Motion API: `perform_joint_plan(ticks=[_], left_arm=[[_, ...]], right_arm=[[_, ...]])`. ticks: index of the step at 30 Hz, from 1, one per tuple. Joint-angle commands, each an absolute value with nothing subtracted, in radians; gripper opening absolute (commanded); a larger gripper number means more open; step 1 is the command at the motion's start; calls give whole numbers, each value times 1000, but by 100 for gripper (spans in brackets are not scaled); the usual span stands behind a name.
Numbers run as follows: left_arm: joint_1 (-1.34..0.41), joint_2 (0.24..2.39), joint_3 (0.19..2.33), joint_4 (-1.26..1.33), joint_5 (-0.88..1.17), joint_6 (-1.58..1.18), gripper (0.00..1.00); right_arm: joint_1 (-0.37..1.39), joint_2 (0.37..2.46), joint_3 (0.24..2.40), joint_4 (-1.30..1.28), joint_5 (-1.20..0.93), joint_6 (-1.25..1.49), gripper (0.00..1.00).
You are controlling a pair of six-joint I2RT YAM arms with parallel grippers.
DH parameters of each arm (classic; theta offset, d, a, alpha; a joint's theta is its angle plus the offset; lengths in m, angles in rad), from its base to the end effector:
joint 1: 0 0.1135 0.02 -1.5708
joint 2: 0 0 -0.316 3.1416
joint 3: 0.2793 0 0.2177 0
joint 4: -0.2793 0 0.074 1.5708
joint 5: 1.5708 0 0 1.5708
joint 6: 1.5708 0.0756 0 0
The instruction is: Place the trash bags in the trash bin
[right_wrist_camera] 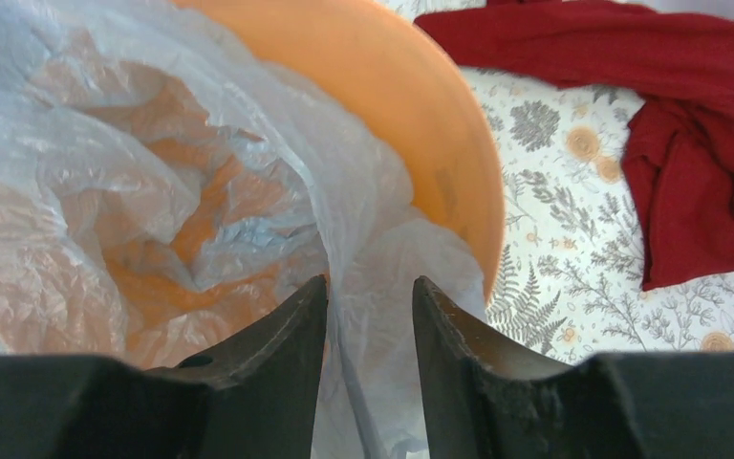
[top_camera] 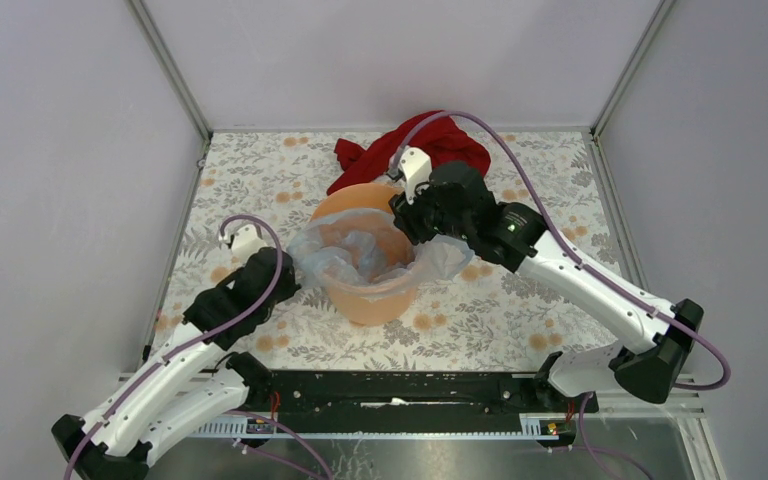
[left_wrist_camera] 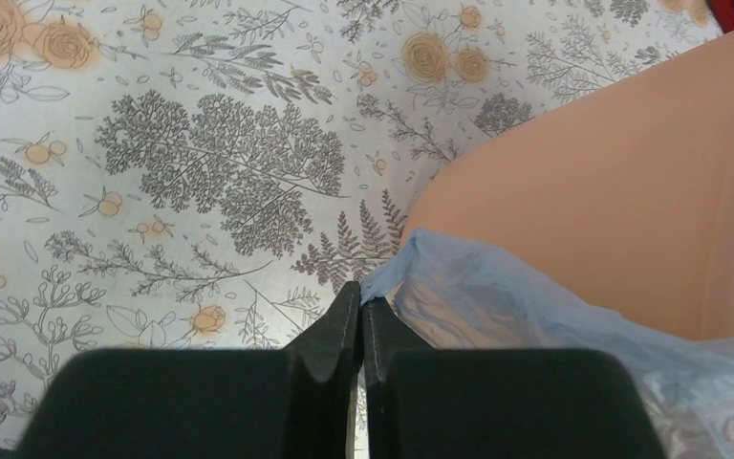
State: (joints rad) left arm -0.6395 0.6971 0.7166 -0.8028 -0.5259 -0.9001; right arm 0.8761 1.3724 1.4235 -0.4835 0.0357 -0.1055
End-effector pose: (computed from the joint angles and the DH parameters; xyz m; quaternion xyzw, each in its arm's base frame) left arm 0.0905 -0.0200 0.2821 -0.2147 0.8712 -0.0855 0.4331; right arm 0.1938 0.2283 0.4313 -0.3885 0.7473 0.1886 0.5050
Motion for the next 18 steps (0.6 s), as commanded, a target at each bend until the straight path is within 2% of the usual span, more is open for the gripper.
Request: perform_joint_plan(ticks=[1, 4, 7, 8, 12, 14, 18], left_arm=[[-637, 682, 741, -826, -551, -960, 4], [-638, 670, 754, -833, -525, -959, 15], [-638, 655, 797, -899, -516, -979, 34], [-638, 647, 816, -923, -504, -986, 39], [-638, 631, 925, -1059, -471, -1022, 71], [-638, 608, 987, -1109, -443, -1002, 82], [-638, 532, 1077, -1129, -352, -913, 93]], right_arm=[[856, 1336, 1405, -354, 83, -66, 41], [840, 1365, 1416, -361, 103, -58, 21], [812, 1357, 1407, -320, 44, -41, 9], [803, 1358, 1407, -313, 20, -36, 7], [785, 1369, 1408, -317, -43, -38, 4], [778, 1360, 1391, -304, -72, -27, 3], [767, 1345, 1365, -274, -102, -6, 4]])
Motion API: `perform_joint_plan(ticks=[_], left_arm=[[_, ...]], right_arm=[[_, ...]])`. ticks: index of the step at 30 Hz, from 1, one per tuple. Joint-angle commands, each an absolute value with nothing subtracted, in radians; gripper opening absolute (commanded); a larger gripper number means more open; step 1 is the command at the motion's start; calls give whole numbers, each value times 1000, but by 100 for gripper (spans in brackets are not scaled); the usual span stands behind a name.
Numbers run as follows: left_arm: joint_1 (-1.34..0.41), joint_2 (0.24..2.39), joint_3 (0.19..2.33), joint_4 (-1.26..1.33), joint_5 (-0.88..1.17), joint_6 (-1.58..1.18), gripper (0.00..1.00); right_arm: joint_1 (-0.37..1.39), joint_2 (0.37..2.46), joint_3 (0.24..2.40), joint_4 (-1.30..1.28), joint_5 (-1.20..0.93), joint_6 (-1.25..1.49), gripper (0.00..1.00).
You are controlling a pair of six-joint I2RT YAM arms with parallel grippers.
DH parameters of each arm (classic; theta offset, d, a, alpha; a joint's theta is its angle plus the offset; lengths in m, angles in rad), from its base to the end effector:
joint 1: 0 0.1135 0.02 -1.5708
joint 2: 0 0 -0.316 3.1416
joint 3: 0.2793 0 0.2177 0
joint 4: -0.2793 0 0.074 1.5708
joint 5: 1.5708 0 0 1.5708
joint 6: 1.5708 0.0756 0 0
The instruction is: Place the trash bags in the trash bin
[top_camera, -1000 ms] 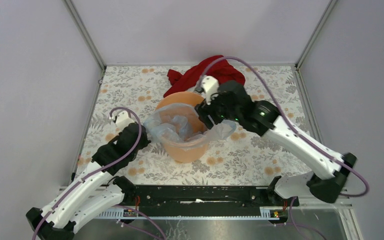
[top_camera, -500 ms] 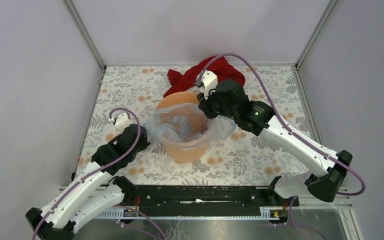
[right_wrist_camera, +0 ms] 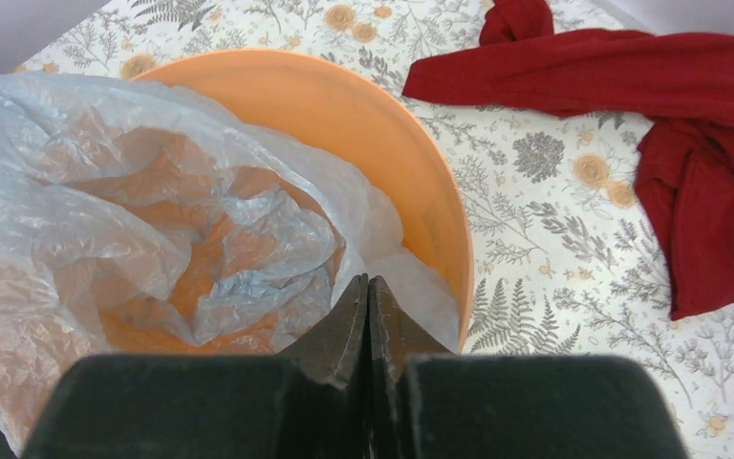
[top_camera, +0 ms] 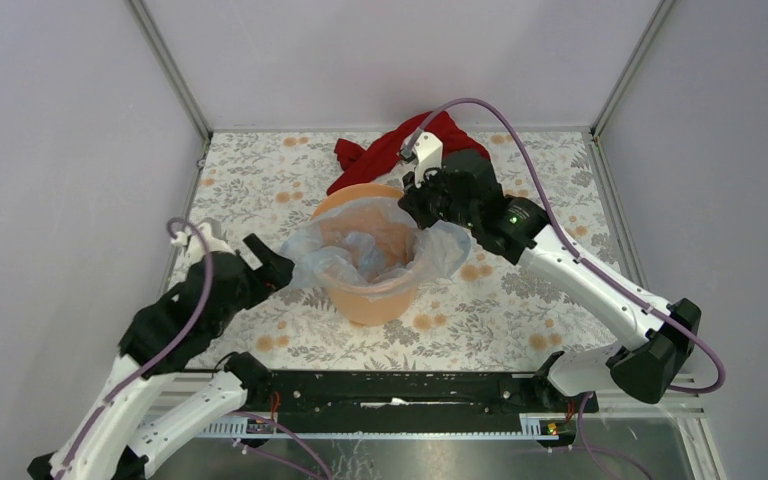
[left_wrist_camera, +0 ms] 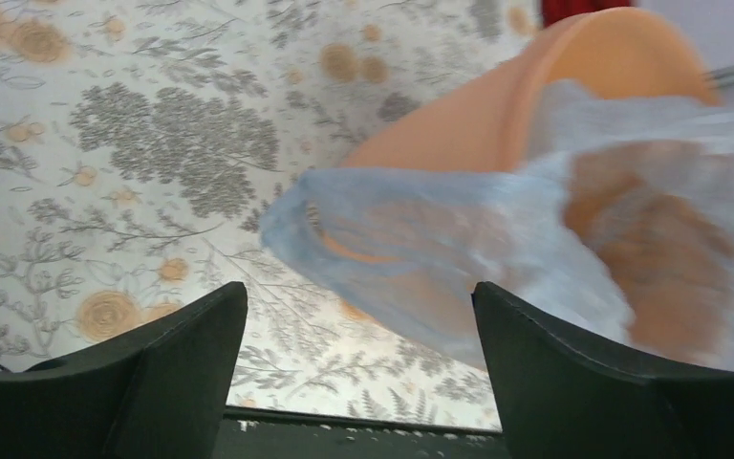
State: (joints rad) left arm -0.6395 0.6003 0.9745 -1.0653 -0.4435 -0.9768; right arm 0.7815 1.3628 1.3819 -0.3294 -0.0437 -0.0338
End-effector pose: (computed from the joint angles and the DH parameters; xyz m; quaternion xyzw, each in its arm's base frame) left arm 0.0528 0.0011 0.3337 -0.2405 0.8544 -0.1628 0.4308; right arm 0.2143 0.2173 0.4410 -0.3320 0.7364 0.2316 0.5421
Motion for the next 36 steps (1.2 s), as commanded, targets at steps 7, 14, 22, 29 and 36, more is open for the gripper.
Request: perform_joint_plan(ticks=[7, 14, 22, 29, 36], left_arm=[[-638, 619, 1182, -1027, -255, -746, 99], [-622, 898, 1326, -884, -292, -572, 99], [-317, 977, 1209, -728, 85, -504, 99], [-271, 979, 1179, -700, 143, -469, 99], [-255, 989, 1164, -671, 127, -474, 84]], right_arm=[[753, 1336, 1359, -259, -120, -6, 3], [690, 1344, 1356, -243, -200, 58, 3], [604, 1438, 1423, -250, -338, 135, 1], [561, 1515, 1485, -266, -368, 190, 0], [542, 1570, 1533, -278, -375, 205, 0]])
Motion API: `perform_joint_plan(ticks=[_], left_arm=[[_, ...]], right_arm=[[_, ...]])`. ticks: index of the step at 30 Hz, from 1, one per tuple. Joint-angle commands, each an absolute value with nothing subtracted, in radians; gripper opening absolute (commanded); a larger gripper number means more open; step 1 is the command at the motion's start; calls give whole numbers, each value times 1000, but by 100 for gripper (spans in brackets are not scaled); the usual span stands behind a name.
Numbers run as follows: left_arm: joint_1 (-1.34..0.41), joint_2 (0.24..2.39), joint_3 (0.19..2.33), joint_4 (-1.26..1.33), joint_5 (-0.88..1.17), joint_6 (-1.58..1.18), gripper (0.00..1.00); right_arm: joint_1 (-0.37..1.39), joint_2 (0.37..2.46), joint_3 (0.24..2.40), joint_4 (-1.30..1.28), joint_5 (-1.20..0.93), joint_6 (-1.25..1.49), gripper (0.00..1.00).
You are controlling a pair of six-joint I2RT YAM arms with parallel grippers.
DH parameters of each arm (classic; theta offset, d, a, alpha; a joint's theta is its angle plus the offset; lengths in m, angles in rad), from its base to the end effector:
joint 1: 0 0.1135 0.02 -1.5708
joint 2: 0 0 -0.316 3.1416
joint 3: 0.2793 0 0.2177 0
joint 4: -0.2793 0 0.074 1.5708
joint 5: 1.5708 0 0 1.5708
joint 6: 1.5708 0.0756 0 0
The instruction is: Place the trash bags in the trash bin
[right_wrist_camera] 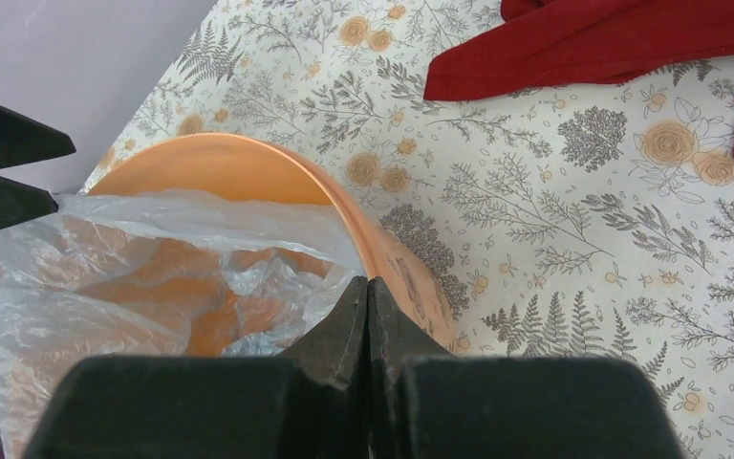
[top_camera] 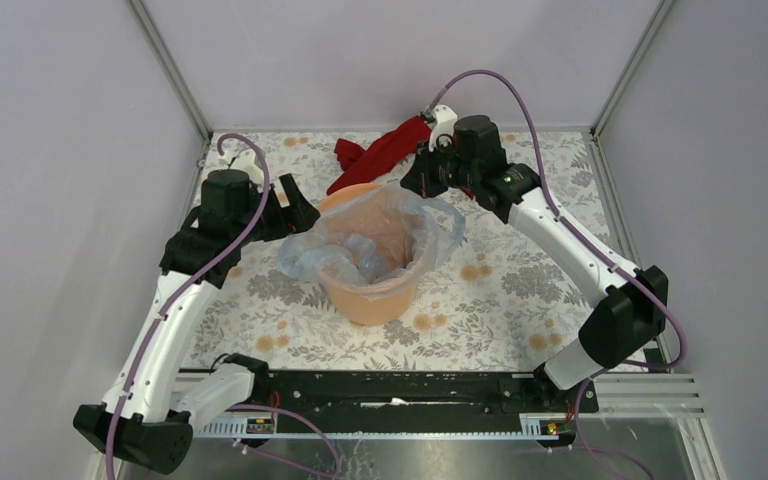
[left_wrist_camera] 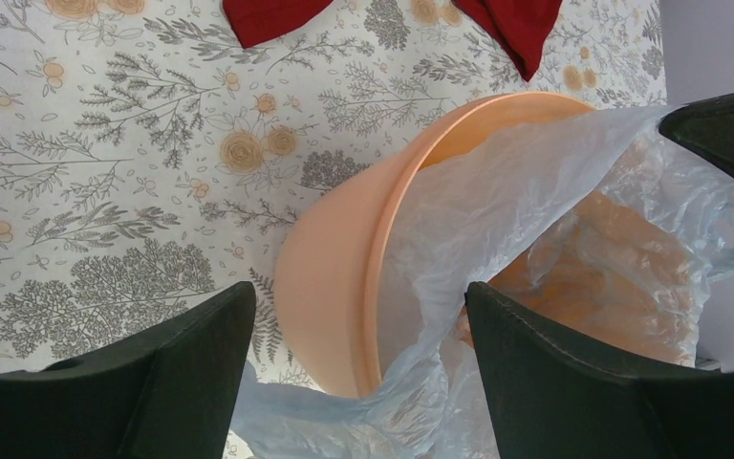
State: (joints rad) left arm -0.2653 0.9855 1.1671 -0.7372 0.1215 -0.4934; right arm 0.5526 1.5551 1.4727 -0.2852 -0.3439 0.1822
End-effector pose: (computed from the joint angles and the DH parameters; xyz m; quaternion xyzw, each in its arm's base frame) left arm 0.1588 -0.0526 0.3951 -0.0699 0.8700 -0.2290 0.4310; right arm 0.2965 0.2128 0.4199 -0.2448 0.7806 0.3319 0.4697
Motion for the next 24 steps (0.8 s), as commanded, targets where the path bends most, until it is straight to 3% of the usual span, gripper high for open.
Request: perform_joint_plan(ticks=[1, 4, 7, 13, 24], left_arm=[[-253, 991, 1163, -671, 121, -475, 81], [-253, 987, 1157, -663, 126, -479, 70], [-253, 966, 1157, -662, 166, -468, 87], [-253, 944, 1156, -650, 261, -409, 96], [-253, 1049, 1195, -663, 285, -362, 85]], right_arm=[[542, 1575, 1536, -278, -374, 207, 0], [539, 1589, 1553, -279, -381, 209, 0], [537, 1605, 1568, -285, -387, 209, 0], [538, 1618, 1577, -276, -413, 211, 0], [537, 1611, 1579, -269, -421, 217, 1]])
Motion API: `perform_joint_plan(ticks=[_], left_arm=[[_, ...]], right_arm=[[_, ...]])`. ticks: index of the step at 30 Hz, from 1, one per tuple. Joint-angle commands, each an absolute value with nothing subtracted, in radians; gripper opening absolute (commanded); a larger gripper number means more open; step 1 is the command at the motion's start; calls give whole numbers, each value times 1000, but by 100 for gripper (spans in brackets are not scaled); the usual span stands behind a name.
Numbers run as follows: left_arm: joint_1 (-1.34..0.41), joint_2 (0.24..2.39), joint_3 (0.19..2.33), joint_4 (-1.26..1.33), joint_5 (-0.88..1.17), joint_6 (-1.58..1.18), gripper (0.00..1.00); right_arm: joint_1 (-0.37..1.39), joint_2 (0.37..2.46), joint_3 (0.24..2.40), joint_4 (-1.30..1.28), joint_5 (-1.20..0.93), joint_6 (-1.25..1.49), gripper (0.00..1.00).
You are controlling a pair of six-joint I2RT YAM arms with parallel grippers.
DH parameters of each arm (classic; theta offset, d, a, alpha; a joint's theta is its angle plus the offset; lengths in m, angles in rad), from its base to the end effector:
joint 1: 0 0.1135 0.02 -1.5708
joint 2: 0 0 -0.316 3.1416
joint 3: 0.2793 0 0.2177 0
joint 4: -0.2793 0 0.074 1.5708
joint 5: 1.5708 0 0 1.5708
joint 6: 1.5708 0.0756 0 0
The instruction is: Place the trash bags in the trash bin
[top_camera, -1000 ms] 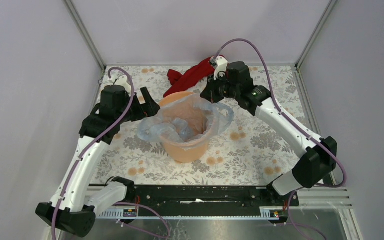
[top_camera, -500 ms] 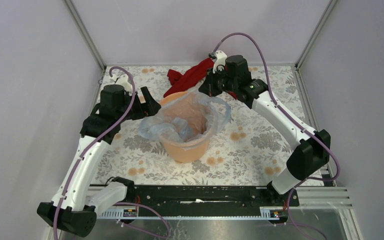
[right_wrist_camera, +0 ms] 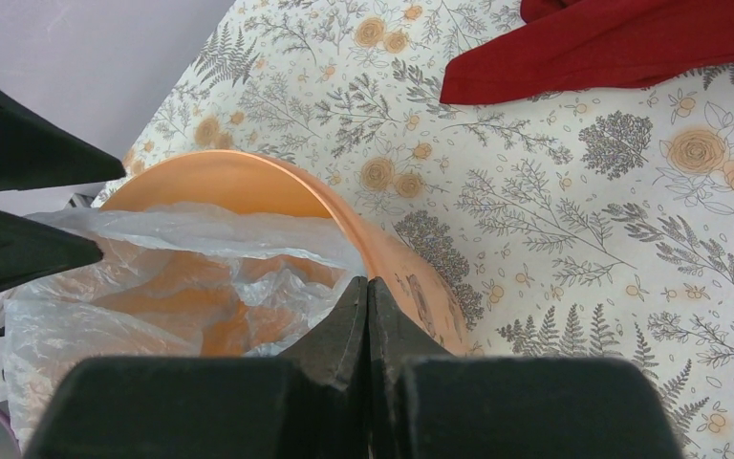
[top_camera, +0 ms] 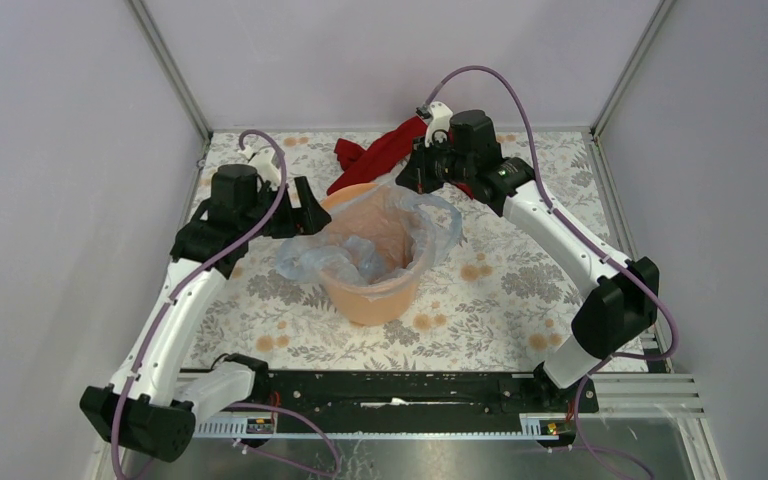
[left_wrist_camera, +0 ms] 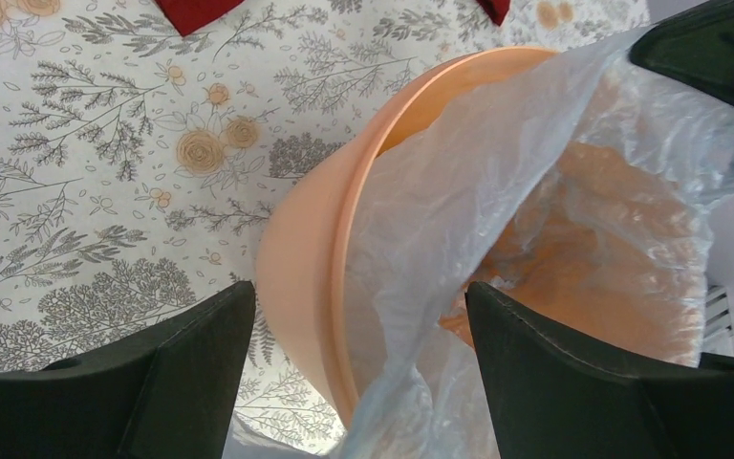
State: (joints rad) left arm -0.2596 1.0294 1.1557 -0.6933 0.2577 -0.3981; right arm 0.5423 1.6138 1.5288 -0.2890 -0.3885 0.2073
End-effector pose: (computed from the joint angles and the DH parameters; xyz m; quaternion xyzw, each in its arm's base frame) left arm 0.1703 -0.0652 0.3912 0.0015 0.8716 -0.2607 0.4152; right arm 0.3117 0.2213 0.4186 -0.2424 0.7812 0.3508 0.4560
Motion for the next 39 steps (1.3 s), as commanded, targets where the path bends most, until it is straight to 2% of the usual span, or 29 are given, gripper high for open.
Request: perform_joint_plan(ticks=[1, 9, 15, 31, 33, 35, 37, 39], left_arm=[[-253, 1048, 1198, -662, 271, -362, 82], [-253, 1055, 1209, -628, 155, -409, 50], [-253, 1060, 1194, -592, 116, -434, 37], [-253, 1067, 1120, -535, 28, -466, 31], [-253, 1064, 1105, -531, 6, -474, 33], [-253, 1060, 1088, -521, 3, -481, 43], [-252, 1059, 1071, -512, -24, -488, 43], [-252, 1056, 1053, -503, -37, -499, 37]], right_arm=[[538, 1612, 1583, -270, -421, 218, 1], [538, 1615, 1571, -253, -401, 227, 1], [528, 1638, 1578, -248, -357, 253, 1], [512, 1733, 1641, -237, -392, 279, 3], [512, 1741, 1642, -230, -407, 284, 4], [511, 1749, 1645, -227, -417, 288, 7], [510, 1757, 1649, -225, -426, 292, 8], [511, 1766, 1649, -221, -433, 295, 8]])
